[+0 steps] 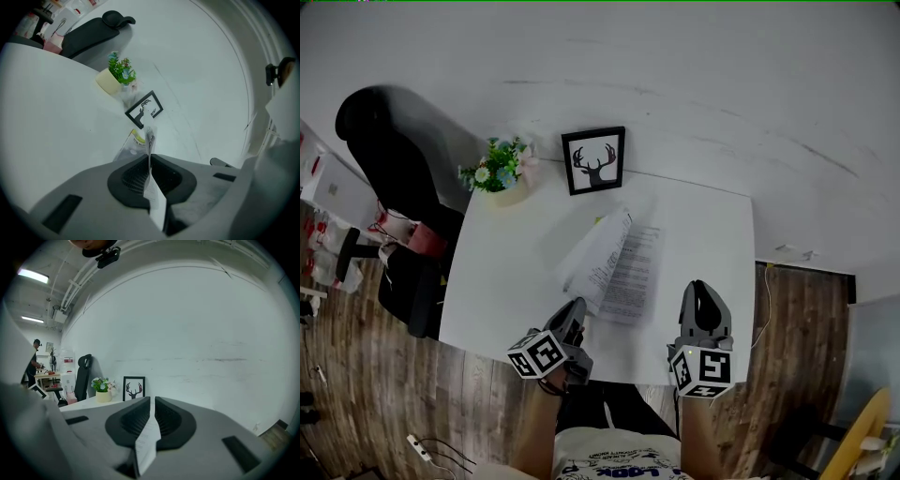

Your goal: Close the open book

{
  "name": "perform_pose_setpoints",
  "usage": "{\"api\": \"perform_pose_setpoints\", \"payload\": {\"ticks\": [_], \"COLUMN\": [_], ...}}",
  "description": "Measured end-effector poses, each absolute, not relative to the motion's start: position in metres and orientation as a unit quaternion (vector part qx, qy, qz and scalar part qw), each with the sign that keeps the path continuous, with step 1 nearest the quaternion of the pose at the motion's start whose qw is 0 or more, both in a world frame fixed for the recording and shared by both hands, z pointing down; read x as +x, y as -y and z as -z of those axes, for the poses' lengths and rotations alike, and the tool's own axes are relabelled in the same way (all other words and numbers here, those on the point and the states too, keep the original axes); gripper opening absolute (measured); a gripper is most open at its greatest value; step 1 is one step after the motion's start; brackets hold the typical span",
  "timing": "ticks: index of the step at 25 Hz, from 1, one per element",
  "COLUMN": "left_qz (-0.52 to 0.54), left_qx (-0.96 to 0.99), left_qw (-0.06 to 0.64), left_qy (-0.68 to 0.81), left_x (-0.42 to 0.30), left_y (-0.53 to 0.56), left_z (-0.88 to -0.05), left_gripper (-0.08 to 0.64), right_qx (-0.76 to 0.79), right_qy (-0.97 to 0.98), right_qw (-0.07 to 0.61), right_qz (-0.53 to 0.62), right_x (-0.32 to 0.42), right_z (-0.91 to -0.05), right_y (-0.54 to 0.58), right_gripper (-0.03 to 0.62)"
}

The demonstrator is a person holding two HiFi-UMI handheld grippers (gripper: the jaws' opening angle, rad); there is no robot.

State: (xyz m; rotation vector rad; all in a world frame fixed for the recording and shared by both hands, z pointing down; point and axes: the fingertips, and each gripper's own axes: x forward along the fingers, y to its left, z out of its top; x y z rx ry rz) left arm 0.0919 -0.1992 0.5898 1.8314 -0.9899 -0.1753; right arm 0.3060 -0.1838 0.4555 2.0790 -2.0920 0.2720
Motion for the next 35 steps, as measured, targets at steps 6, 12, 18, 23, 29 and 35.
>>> {"api": "perform_pose_setpoints", "payload": {"ticks": [6,12,18,23,29,35], "left_qz": [0.043,-0.011,-0.055,-0.098,-0.146,-0.182], "left_qx": [0.772,0.795,0.808,0.823,0.838,0.845], "left_qw": [0.499,0.474,0.452,0.42,0.381,0.362], "left_qy": [0.39,0.378,0.373,0.369,0.362,0.35], "left_x": [0.115,0.134,0.148,0.157,0.165,0.18], "left_y": [0.187,0.176,0.168,0.165,0.16,0.153], "left_z": [-0.593,-0.601,-0.609,-0.616,-0.624,-0.633], "left_gripper": [0.035,0.037,0.037,0.037,0.037,0.094], "right_qx": [0.713,0.724,0.732,0.739,0.746,0.755], "right_qy": [0.69,0.677,0.668,0.658,0.649,0.638], "right_qw": [0.089,0.089,0.09,0.089,0.09,0.089], "right_qz": [-0.094,-0.099,-0.105,-0.111,-0.119,-0.124], "right_x": [0.322,0.335,0.345,0.352,0.358,0.365], "right_z": [-0.456,-0.459,-0.462,-0.467,-0.473,-0.476], "right_y": [0.17,0.158,0.147,0.14,0.13,0.122], "right_gripper": [0.031,0.031,0.031,0.031,0.031,0.031]}}
